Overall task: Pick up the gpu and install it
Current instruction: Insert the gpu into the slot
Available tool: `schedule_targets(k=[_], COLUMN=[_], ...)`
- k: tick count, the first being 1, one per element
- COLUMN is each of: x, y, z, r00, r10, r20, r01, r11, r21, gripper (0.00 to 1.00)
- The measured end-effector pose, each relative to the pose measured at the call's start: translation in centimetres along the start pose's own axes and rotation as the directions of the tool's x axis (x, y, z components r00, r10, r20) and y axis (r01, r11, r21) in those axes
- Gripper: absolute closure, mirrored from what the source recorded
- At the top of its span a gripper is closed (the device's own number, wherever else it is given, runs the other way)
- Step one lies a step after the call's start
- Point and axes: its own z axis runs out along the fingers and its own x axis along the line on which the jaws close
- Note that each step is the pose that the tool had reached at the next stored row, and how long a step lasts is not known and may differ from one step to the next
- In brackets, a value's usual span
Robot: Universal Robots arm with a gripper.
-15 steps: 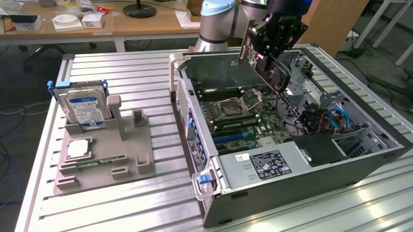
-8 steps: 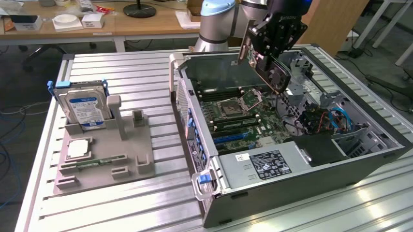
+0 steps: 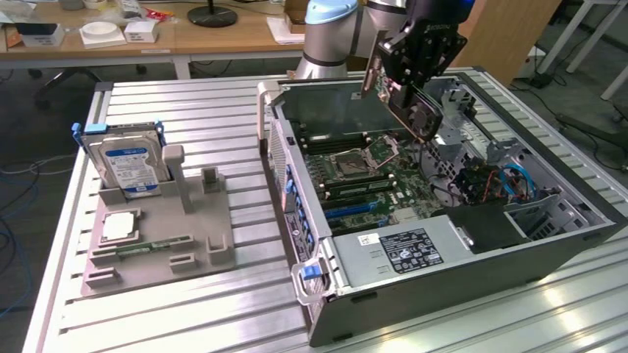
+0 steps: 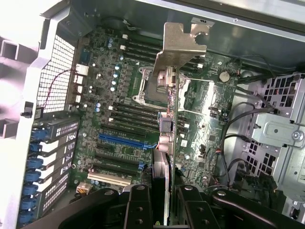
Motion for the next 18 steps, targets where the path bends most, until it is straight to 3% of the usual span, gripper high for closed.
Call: schedule_targets(k=[18], x=[0.01], y=[-0.04], z=[0.00], r00=[0.9977], r10=[-0.067], r20=[0.0011], r01=[0.067], r11=[0.9977], r21=[-0.0003], gripper=[0.73])
